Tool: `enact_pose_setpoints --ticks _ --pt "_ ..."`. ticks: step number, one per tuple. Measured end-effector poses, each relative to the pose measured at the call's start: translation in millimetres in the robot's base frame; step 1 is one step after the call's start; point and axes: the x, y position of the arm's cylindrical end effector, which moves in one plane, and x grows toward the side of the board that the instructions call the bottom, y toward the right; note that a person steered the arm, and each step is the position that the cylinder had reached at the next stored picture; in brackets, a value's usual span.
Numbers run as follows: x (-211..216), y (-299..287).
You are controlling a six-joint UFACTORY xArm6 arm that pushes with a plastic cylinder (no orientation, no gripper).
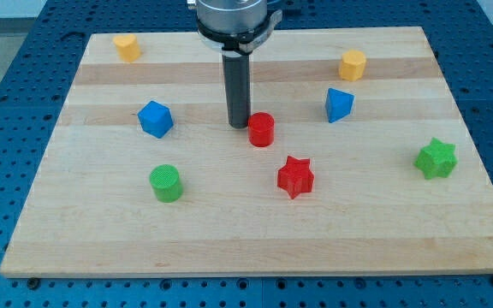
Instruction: Slide red circle closer to red star
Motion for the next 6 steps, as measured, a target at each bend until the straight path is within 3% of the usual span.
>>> enact_pose_setpoints --ticks 2,3,6 --pt "0 -6" --pt "2 33" --pt "10 55"
